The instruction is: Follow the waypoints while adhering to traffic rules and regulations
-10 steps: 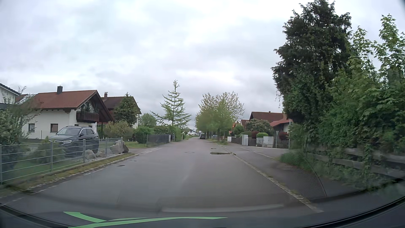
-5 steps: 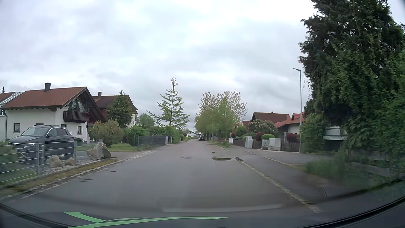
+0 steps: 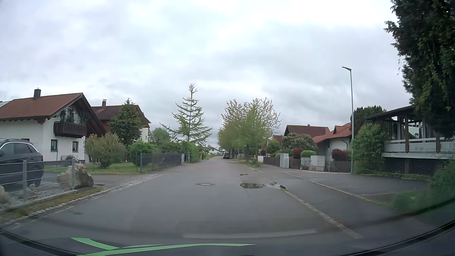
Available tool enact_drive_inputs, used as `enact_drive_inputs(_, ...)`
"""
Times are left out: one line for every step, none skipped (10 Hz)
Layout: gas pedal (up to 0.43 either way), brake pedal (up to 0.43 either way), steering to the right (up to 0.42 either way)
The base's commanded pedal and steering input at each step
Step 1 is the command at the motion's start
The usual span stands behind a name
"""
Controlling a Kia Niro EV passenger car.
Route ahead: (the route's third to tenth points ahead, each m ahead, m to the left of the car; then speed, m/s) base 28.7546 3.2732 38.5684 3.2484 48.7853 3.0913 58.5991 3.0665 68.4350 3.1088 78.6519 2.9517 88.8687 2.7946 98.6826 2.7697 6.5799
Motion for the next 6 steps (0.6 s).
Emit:
enact_drive_inputs(0.047,0.0,0.004)
enact_drive_inputs(0.059,0.0,0.004)
enact_drive_inputs(0.059,0.0,0.004)
enact_drive_inputs(0.067,0.0,0.004)
enact_drive_inputs(0.067,0.0,0.004)
enact_drive_inputs(0.067,0.0,0.004)
